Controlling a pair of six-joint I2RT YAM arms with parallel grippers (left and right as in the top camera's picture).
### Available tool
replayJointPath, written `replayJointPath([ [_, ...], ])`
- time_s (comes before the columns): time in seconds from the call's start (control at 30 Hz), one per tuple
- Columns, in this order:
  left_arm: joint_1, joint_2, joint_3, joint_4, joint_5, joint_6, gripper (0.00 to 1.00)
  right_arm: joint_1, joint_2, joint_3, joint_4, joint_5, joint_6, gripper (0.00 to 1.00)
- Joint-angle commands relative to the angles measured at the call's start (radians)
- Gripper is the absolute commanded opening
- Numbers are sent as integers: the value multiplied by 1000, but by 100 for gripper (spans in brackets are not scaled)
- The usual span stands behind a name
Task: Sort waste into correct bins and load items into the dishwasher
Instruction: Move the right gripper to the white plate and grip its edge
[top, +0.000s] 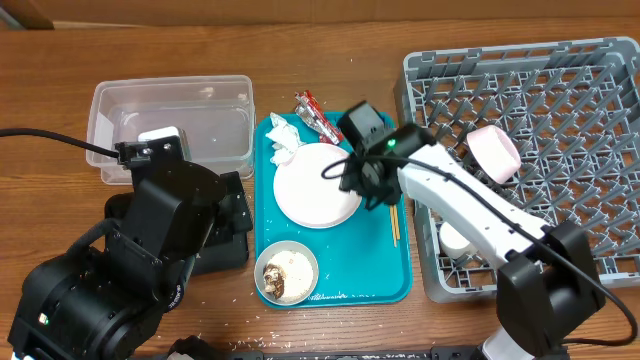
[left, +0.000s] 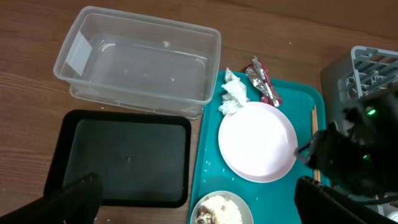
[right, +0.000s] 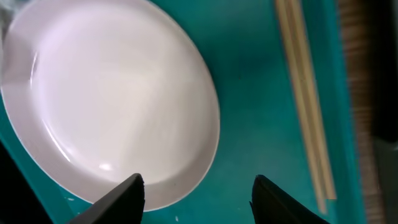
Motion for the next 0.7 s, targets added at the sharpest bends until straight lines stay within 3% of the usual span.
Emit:
replayJointPath([
  [0.0, -4, 3, 2, 2, -20, -9, 100, -1, -2, -89, 94, -145, 66, 54],
  [0.13, -4, 3, 2, 2, -20, -9, 100, -1, -2, -187, 179, -88, 210, 39],
  [0.37, -4, 3, 2, 2, -20, -9, 100, -3, -2, -264, 272, -84, 275, 37],
  [0.47, -4, 3, 2, 2, -20, -9, 100, -3, -2, -277, 300, -56, 279, 25],
  [0.67, -4, 3, 2, 2, -20, -9, 100, -3, -2, -277, 280, -24, 301, 16],
])
